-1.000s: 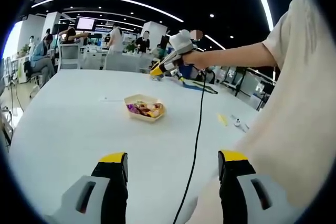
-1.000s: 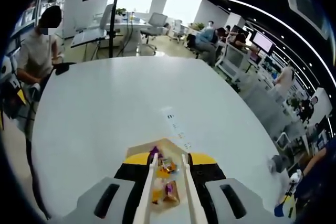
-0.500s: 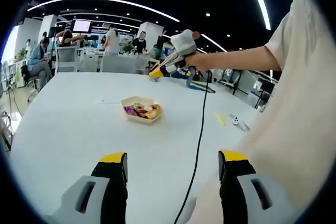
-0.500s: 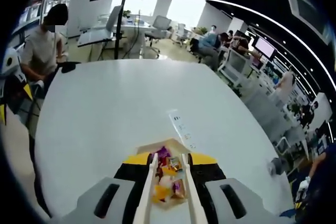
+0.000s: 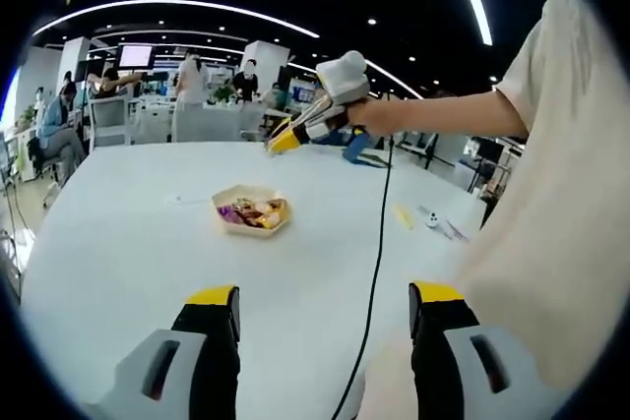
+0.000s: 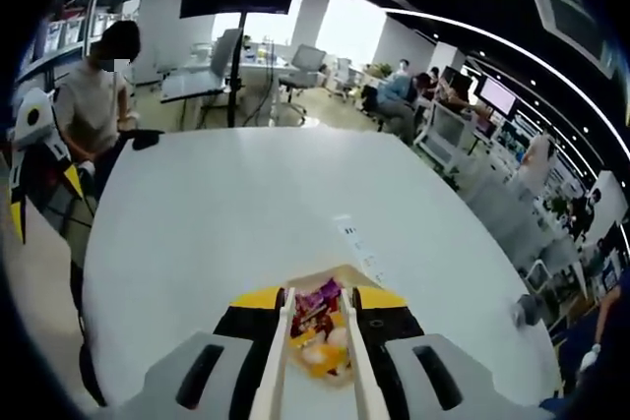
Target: Place the target food into the container with the food tongs after gripping and lifting it, then release it inside without dropping or visibly crushing the food.
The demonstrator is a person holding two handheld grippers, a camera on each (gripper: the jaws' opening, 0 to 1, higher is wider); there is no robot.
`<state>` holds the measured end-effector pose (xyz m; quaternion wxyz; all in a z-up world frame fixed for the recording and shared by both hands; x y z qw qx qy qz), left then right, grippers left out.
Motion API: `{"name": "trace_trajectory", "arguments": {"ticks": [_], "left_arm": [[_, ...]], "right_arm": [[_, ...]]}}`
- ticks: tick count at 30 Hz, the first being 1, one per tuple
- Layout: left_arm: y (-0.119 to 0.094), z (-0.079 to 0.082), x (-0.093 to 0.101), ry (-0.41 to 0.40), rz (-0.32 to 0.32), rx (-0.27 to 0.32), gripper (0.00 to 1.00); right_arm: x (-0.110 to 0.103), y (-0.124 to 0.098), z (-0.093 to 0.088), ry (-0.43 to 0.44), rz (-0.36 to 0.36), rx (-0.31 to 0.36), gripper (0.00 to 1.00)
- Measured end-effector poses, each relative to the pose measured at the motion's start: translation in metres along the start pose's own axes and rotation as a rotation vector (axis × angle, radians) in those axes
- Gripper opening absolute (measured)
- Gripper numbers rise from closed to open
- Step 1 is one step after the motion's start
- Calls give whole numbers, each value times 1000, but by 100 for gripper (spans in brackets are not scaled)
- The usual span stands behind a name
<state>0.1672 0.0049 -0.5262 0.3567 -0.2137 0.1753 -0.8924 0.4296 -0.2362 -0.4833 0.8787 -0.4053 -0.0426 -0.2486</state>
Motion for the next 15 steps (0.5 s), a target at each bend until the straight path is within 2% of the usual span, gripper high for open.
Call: {"name": "trace_trajectory", "arguments": {"ticks": [7, 12, 15], "left_arm": [[2, 3, 5, 13, -19, 2, 70], [2, 4, 6, 25, -20, -3, 70], [3, 5, 8, 28, -22, -4, 70]], "right_arm": [[-18, -12, -3, 1, 21, 20, 27], [-31, -24, -2, 75, 68, 86, 27], [-36, -30, -4, 90, 78, 99, 27]]}}
Point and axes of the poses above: the point that each gripper's makers call its tool centre point, and the gripper's own axes: y roughly forward along the fingers, x roughly to its right, z roughly out of its top, the point moved 10 cm from there along -y, roughly backward along the fingers, and after that the axes turned 5 degrees about -x, right-handed, at the moved point
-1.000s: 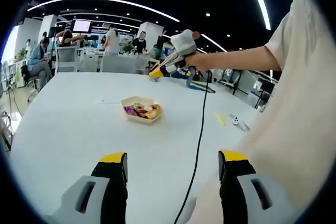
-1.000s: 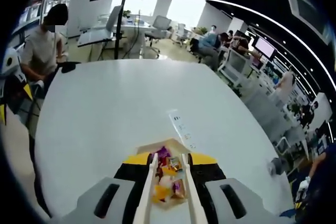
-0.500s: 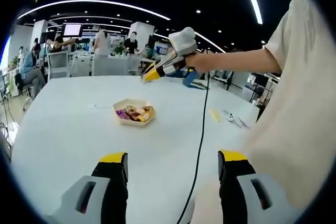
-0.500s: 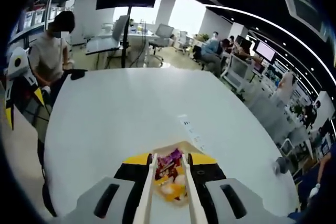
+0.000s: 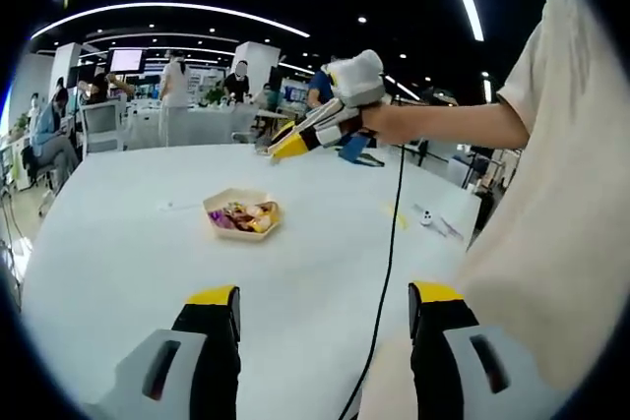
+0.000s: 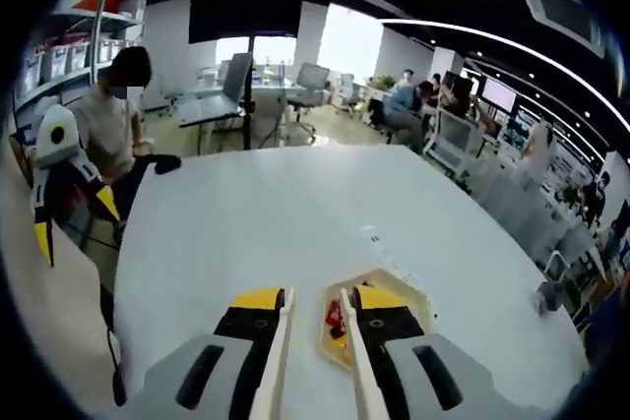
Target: Place the target food into the container with the food tongs after gripping and lifting it, then release it inside without dropping or visibly crushing the food.
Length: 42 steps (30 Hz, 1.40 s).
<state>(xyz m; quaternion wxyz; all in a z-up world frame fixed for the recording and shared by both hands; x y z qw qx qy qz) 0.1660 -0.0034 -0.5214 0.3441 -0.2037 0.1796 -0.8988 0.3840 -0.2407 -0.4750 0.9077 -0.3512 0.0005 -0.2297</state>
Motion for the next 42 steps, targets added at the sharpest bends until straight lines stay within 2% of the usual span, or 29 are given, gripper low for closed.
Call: {"name": "trace_trajectory", "arguments": {"ticks": [12, 29, 36, 42], "left_arm": [[4, 6, 5, 22, -4, -3, 69], [13, 12, 12, 53, -36, -13, 66], [15, 16, 14, 69, -51, -18, 64], [17, 24, 14, 82, -58, -4, 61]], "right_arm": [[-29, -19, -10, 96, 98, 83, 27], [-67, -39, -17, 125, 227, 167, 28], [-81, -47, -13, 141, 327, 240, 28], [-91, -51, -15, 140, 400, 262, 28]]}}
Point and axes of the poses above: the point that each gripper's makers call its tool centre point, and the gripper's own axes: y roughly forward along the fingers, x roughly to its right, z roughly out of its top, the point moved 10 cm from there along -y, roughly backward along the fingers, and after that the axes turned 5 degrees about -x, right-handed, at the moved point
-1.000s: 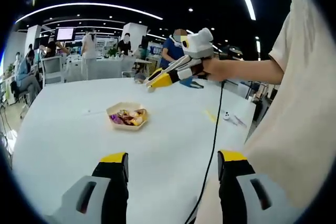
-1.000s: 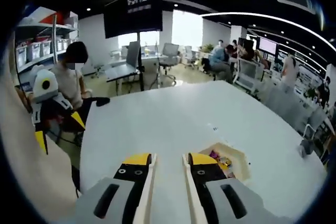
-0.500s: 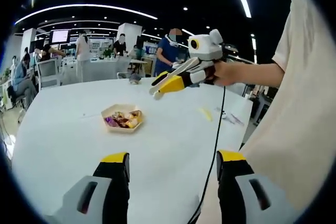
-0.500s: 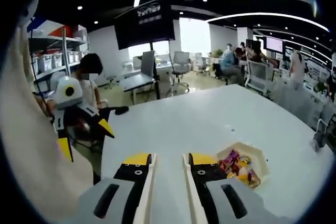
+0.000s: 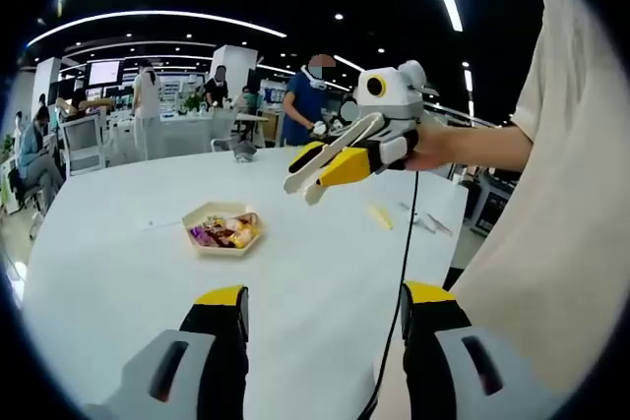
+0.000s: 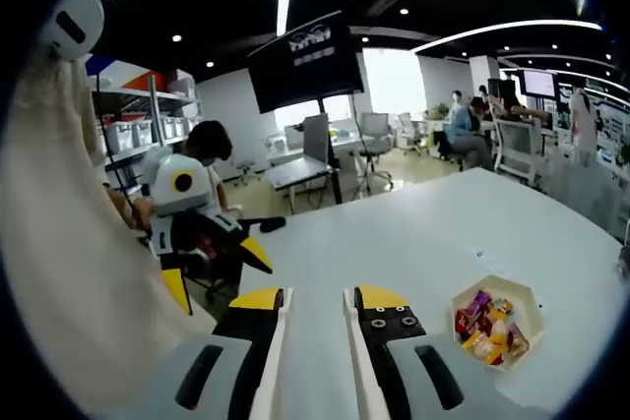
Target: Place the target food into the container with the food tongs after gripping and lifting it, then release it inside without dropping or visibly crushing the food.
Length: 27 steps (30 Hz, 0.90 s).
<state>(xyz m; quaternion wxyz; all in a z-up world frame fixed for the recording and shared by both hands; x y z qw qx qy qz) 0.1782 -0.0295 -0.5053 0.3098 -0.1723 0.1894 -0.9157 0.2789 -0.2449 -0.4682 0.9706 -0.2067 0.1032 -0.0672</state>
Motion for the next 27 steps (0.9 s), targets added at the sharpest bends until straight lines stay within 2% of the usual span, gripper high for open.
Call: {"name": "trace_trajectory", "arguments": {"ticks": [7, 13, 27], "left_arm": [[2, 10, 2, 17, -18, 8, 52], [8, 14, 9, 20, -34, 19, 45], [20, 36, 17, 81, -62, 34, 33]], "right_arm": [[-10, -4, 1, 20, 48, 39, 29], [-16, -6, -3, 33, 68, 46, 29], [-20, -15, -6, 30, 99, 47, 29]]}}
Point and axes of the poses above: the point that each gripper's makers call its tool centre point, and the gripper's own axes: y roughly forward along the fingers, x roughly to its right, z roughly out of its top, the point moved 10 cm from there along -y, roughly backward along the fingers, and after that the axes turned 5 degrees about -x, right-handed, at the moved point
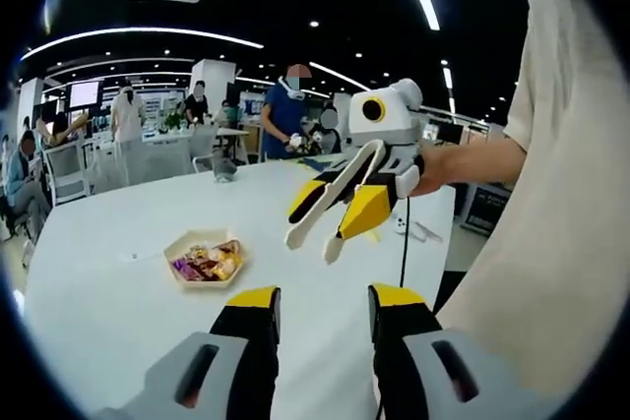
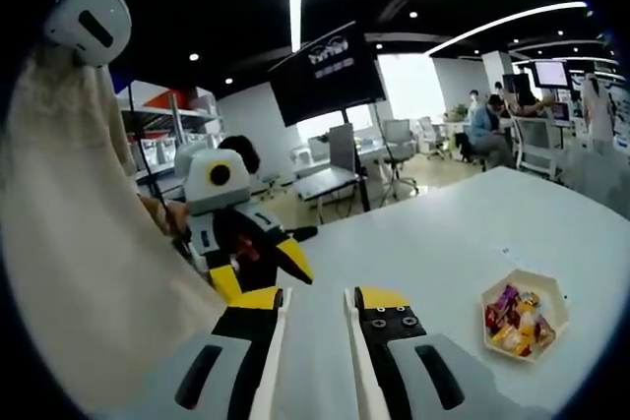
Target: Place the target food into the container with the food tongs after gripping and lifting it, then release it inside without dropping or visibly crushing the food.
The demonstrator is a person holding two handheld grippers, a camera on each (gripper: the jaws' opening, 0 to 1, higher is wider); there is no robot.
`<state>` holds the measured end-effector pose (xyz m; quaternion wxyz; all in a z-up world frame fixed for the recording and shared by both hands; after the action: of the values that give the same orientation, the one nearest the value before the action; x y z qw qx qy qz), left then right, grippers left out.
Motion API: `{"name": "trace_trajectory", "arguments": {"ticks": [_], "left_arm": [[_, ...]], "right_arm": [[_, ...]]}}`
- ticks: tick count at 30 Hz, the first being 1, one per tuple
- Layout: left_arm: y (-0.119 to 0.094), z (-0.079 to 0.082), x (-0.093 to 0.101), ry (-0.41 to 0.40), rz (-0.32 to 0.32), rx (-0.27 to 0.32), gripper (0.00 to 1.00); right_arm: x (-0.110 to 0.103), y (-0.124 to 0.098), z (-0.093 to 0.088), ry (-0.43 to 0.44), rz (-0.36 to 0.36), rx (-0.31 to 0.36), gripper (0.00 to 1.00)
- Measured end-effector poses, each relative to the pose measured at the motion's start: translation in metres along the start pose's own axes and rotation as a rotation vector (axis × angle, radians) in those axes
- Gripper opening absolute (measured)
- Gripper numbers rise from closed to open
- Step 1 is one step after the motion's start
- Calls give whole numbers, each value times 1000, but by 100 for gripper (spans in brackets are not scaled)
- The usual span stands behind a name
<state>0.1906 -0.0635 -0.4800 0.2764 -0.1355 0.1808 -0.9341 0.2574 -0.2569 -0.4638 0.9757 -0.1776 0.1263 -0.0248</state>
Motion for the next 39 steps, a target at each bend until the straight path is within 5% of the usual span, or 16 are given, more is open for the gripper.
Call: {"name": "trace_trajectory", "arguments": {"ticks": [22, 39], "left_arm": [[6, 11, 4, 25, -27, 10, 13], [7, 18, 10, 60, -70, 9, 9]], "right_arm": [[-5, 2, -1, 15, 67, 22, 29], [-8, 2, 1, 26, 111, 51, 29]]}}
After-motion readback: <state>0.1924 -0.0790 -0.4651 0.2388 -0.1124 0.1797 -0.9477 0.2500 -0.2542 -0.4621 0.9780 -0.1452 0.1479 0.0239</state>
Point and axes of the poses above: the point that each gripper's makers call its tool centre point, and the gripper's own axes: y roughly forward along the fingers, x roughly to its right, z roughly out of its top, the point moved 10 cm from there along -y, roughly backward along the fingers, and after that the axes turned 5 degrees about -x, right-handed, at the moved point
